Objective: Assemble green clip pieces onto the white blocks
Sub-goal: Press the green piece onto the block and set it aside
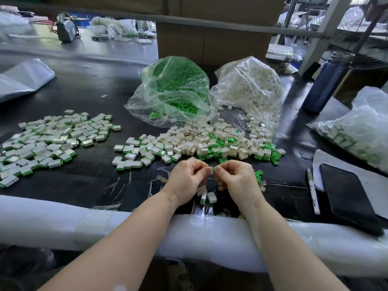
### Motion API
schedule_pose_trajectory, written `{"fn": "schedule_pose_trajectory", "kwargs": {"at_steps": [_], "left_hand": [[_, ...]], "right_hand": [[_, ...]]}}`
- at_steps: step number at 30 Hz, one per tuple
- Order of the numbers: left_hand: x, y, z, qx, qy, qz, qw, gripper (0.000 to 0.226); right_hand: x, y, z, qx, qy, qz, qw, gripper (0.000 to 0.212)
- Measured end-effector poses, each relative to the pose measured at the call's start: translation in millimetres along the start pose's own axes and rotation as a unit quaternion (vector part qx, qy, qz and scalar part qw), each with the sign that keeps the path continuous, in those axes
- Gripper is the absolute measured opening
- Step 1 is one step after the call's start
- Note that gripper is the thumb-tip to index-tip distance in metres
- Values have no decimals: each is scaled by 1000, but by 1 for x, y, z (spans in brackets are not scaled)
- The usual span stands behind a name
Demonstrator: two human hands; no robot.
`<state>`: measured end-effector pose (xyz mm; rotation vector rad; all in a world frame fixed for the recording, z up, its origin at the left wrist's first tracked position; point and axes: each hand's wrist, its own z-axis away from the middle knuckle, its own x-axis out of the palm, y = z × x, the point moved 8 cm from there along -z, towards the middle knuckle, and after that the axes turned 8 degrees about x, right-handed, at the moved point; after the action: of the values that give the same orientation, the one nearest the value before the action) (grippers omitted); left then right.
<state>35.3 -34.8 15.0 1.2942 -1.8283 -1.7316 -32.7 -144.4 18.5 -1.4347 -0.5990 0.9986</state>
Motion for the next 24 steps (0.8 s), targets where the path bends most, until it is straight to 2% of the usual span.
{"fn": "schedule_pose_trajectory", "kwargs": {"at_steps": [6, 13, 18, 24], "left_hand": [[-1, 3, 2, 11, -9, -45, 999, 13], [1, 3, 3, 17, -19, -50, 998, 15], [0, 3, 2, 3, -17, -4, 1000, 17], [1, 4, 3, 15, -13, -34, 999, 14]], "right_hand": [[0, 0, 1, -5, -8, 56, 998, 19], [0, 3, -1, 19, -11, 22, 1000, 19], [1, 1, 2, 15, -34, -13, 999, 18], [1, 2, 0, 21, -18, -5, 1000, 19]]}}
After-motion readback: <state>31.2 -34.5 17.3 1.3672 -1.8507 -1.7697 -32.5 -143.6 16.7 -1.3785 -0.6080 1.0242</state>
